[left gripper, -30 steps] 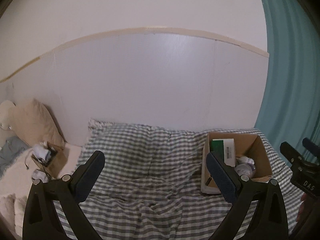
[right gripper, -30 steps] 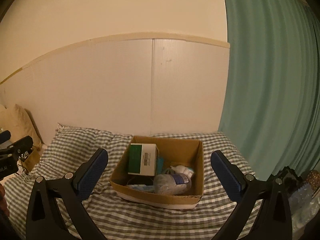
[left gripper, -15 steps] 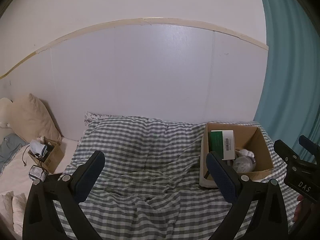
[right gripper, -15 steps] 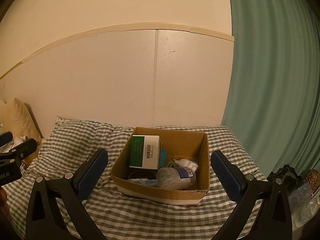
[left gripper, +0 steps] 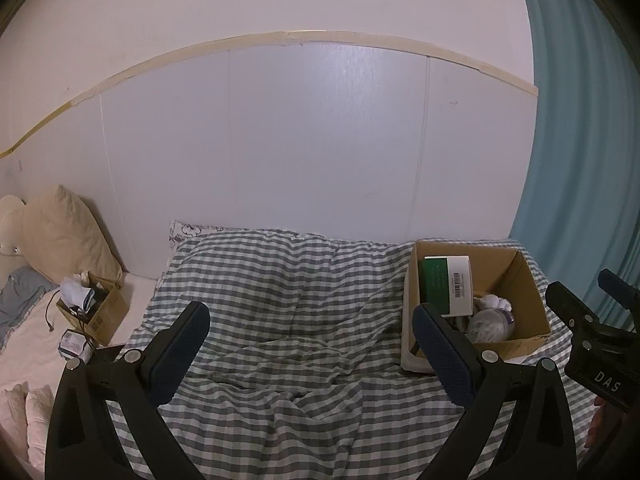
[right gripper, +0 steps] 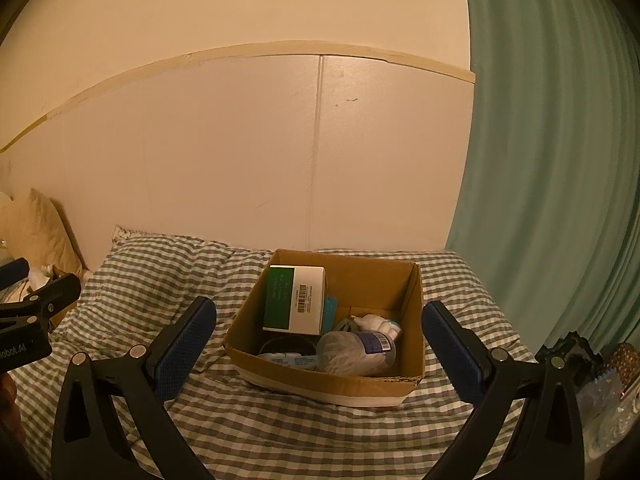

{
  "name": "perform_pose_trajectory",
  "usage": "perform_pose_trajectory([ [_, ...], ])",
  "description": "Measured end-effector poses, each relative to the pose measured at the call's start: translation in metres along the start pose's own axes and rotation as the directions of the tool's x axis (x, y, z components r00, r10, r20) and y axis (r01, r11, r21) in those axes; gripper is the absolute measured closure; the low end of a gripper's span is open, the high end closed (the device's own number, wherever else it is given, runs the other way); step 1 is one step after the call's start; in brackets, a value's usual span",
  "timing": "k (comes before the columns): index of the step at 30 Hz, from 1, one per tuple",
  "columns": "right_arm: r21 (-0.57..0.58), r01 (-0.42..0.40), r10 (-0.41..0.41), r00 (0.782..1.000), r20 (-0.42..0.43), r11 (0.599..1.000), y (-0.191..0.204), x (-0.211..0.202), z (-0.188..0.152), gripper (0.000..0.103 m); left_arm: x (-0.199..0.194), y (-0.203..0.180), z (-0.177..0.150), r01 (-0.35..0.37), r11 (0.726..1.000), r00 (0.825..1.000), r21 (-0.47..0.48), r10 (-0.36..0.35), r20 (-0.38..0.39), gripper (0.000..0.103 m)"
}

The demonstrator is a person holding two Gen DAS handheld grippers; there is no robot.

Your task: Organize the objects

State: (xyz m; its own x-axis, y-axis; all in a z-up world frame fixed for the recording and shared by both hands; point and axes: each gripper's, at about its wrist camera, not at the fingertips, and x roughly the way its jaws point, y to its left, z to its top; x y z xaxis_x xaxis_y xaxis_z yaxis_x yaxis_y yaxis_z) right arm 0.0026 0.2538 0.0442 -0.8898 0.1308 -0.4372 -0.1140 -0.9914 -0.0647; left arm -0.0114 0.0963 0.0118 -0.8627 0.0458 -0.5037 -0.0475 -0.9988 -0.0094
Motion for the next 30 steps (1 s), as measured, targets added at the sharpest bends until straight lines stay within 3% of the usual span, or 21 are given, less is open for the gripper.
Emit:
perform_pose_trajectory([
  [30,0.008,-0.004,0.004,1.0,-0.015,1.0,-0.0036,0.004,-0.0022,0.0,0.0026,-0.0012,-0.0017,-0.003,1.0,1.0,0.016,0.003,-0.006,0.0],
])
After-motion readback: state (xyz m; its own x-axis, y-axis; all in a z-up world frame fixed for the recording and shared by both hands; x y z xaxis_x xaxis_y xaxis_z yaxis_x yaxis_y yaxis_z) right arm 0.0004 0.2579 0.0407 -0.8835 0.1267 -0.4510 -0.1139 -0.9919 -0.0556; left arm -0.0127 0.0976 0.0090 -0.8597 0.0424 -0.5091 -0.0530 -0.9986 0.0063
